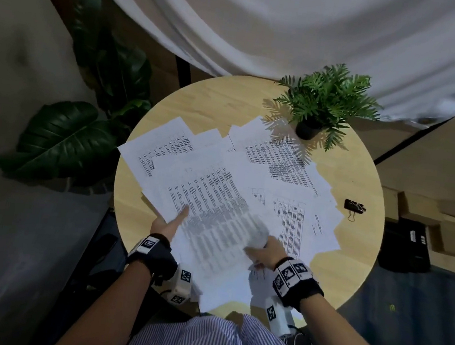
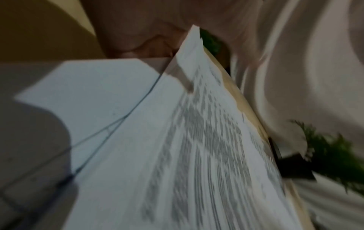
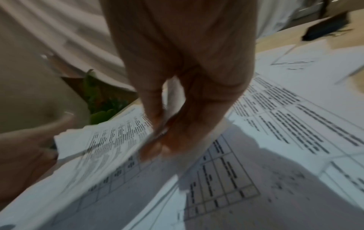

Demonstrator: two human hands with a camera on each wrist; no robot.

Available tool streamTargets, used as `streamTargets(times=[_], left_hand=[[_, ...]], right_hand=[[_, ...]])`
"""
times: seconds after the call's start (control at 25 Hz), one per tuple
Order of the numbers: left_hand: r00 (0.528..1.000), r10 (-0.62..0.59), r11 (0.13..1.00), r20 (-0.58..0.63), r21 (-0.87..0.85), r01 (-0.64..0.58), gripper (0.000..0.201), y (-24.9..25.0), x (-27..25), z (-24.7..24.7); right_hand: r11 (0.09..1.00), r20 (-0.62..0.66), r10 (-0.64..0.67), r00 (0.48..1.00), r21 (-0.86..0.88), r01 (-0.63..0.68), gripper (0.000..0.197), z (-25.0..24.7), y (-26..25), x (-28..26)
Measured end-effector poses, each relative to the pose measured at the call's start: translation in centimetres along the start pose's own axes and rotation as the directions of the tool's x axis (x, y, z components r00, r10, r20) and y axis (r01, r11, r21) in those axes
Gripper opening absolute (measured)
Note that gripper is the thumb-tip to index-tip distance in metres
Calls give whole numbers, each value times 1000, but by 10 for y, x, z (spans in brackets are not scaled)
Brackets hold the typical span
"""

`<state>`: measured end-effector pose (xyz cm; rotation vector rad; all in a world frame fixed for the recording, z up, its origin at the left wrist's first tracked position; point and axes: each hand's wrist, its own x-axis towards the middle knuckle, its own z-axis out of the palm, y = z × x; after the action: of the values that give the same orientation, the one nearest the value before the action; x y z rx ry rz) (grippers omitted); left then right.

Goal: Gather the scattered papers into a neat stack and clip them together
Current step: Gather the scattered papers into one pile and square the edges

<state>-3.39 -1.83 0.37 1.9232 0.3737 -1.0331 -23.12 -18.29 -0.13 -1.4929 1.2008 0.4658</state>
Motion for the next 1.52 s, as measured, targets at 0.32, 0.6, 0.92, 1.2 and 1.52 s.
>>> streamTargets(times=[0.32,0.6,0.92,1.2,1.52], left_hand=[[948,238,935,-211,314,-164,41,4,29,-48],[987,158,930,-10,337,-145,58,-6,41,-41],[993,115,963,26,244,-118,66,-14,25,-31],[995,36,998,98,52,-41,87,6,15,-25],[972,202,958,-119,228,-172,54,-11,23,-40]], right_hand=[[958,-636,265,725,90,-272,80,-62,23,20],[994,-419,-18,908,-106,-30,53,-41,0,8],[788,-913,-186,363,82,610,27,-127,-40,-41],[948,-366,-318,874,-113,298,42,-31,-56,-17],[981,-537,-186,823,-154,120,34,-55,-57,82]])
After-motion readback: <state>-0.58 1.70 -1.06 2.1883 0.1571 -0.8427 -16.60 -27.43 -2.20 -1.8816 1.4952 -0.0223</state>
